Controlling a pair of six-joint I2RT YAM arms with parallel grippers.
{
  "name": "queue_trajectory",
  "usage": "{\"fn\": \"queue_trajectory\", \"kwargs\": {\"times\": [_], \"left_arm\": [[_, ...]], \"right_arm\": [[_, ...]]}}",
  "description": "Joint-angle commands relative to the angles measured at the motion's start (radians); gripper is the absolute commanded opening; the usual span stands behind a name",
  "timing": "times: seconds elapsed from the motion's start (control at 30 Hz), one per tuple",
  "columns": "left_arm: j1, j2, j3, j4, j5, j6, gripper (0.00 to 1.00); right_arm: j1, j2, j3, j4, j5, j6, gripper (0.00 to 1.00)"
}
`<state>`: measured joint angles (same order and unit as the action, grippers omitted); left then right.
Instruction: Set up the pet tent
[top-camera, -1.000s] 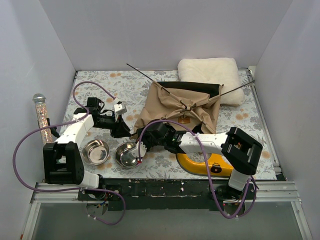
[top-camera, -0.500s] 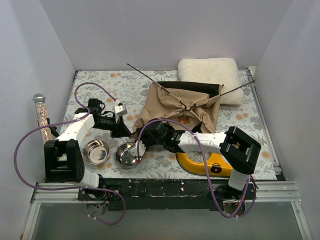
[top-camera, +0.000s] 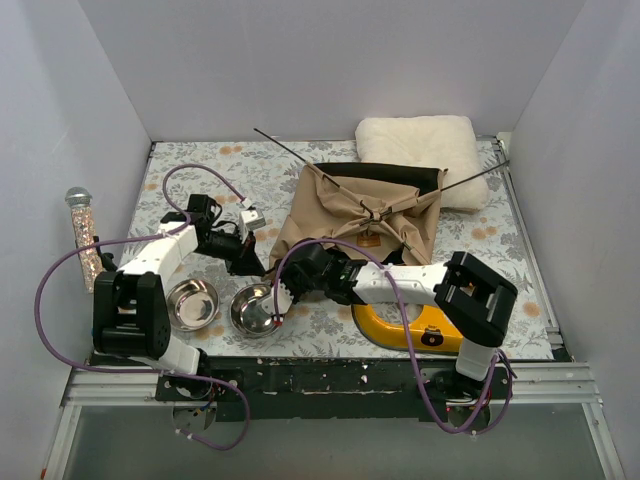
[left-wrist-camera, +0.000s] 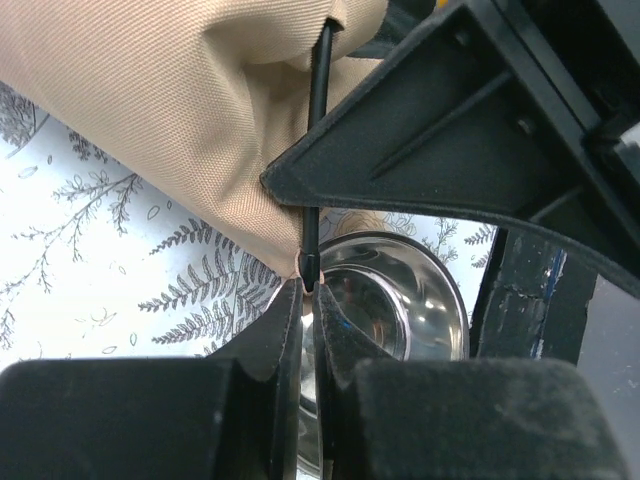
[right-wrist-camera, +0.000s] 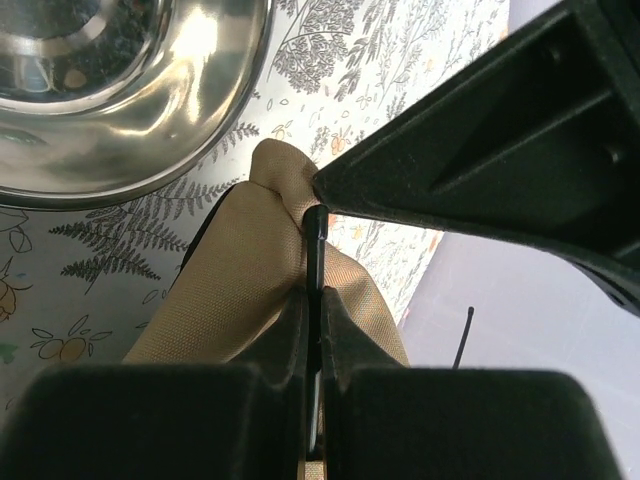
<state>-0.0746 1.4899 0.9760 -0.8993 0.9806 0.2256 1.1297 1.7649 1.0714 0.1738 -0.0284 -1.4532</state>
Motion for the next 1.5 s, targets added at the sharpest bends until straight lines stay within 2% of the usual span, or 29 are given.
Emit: {"fn": "queue_trajectory", "kwargs": {"times": [0.0,0.17,0.33,0.8,1.13,1.27,1.3,1.37,1.4,1.47], "left_arm": [[-0.059,-0.002,0.043,0.094,0.030,-0.218,0.00],[-0.063,0.052,0.067,0.155,0.007,-0.379,0.00],[-0.079,0.087,0.095,0.204,0.013,-0.462,0.00],[-0.175,0.030,0.056,0.330,-0.097,-0.405,0.00],[-0.192,-0.028,0.027,0.444,-0.062,-0.427,0.00],[-0.171,-0.040,0.030,0.386,-0.033,-0.401,0.00],[-0.154,-0.045,0.030,0.370,-0.022,-0.399,0.05],[-0.087,-0.074,0.017,0.359,0.000,-0.396,0.34],[-0.053,-0.089,0.004,0.365,0.010,-0.402,0.44],[0.027,-0.124,-0.013,0.381,0.044,-0.402,0.54]], "right_arm": [[0.010,0.037,0.042,0.036,-0.018,-0.039,0.01],[0.016,0.064,0.033,0.067,0.007,-0.056,0.01],[0.018,0.079,0.032,0.073,0.008,-0.064,0.01],[0.021,0.117,0.035,0.070,0.004,-0.047,0.01],[0.024,0.133,0.028,0.067,0.005,-0.030,0.01],[0.015,0.134,0.038,0.072,0.022,-0.001,0.01],[0.012,0.131,0.041,0.070,0.022,0.004,0.01],[-0.011,0.125,0.050,0.075,0.061,0.010,0.01],[-0.021,0.123,0.059,0.073,0.065,0.013,0.01],[-0.045,0.120,0.081,0.070,0.076,0.022,0.01]]}}
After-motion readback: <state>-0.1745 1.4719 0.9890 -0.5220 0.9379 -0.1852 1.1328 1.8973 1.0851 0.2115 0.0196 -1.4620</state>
